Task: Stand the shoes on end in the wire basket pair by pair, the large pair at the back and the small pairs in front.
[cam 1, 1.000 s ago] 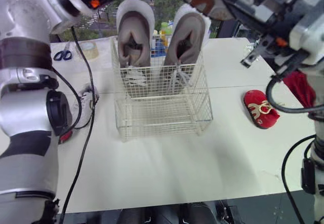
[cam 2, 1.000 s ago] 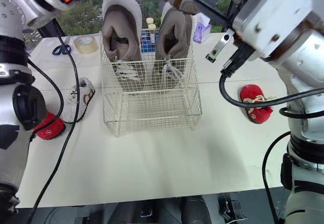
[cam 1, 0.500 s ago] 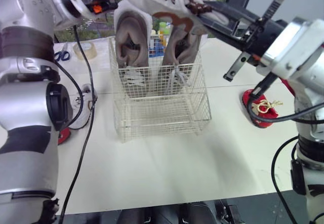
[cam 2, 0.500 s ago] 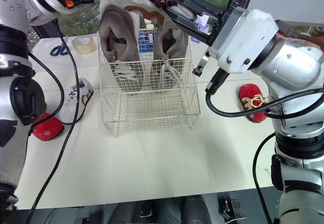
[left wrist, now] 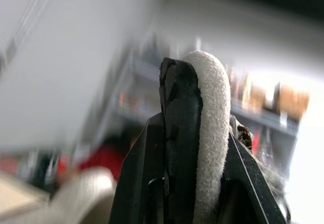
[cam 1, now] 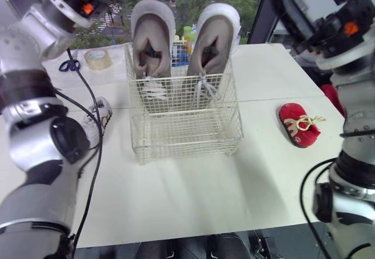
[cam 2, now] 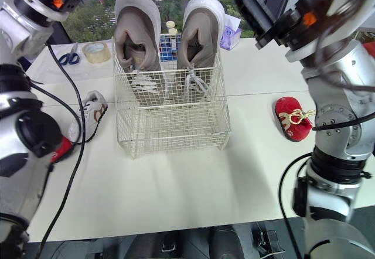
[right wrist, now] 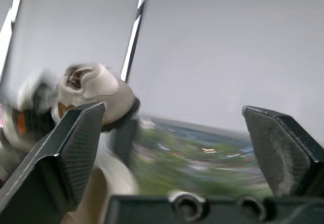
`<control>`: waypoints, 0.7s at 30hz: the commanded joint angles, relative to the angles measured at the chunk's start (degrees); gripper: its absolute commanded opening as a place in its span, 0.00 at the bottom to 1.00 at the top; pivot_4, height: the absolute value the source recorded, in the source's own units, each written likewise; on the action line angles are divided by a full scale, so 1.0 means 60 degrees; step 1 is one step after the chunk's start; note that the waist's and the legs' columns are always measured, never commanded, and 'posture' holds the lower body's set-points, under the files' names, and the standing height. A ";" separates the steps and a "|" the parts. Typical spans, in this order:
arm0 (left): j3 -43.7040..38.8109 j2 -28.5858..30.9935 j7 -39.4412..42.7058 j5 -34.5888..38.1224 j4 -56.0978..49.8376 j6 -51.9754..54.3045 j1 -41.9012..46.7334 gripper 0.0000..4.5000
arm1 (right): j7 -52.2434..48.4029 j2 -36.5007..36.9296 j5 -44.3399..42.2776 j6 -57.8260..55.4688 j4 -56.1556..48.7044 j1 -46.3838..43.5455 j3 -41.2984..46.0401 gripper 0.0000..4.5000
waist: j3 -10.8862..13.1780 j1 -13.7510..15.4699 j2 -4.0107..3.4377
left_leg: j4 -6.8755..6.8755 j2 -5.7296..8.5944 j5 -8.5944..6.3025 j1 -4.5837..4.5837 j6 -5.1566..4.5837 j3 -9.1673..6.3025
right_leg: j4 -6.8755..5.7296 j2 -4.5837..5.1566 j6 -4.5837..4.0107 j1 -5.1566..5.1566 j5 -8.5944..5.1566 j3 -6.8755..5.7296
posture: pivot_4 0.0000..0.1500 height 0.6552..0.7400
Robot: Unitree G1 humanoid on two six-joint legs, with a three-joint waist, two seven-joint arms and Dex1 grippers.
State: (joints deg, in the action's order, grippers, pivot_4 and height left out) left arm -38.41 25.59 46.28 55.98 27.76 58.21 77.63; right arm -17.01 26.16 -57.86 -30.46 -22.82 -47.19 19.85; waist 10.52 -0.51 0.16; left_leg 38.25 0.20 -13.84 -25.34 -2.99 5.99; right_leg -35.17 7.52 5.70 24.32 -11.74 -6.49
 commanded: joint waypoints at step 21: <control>0.1440 -0.2743 -0.5068 0.4210 -0.5420 -0.1813 -0.3197 0.07 | 0.2375 -0.4072 -0.3477 0.0801 0.0740 -0.1293 -0.1324 0.98 | -0.0005 -0.0041 -0.0003 | -0.0006 0.0006 0.0006 0.0008 0.0005 0.0012 | -0.0013 -0.0052 0.0000 0.0000 0.0001 -0.0003 | 1.00 1.00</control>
State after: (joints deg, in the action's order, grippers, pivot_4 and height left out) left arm -31.57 8.41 15.25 80.69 -2.53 48.31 58.62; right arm -2.06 2.10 -78.85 -26.81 -17.10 -52.81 11.89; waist 10.49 -0.75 0.14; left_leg 38.21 0.23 -13.81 -25.30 -2.96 6.06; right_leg -35.25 7.20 5.69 24.32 -11.74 -6.50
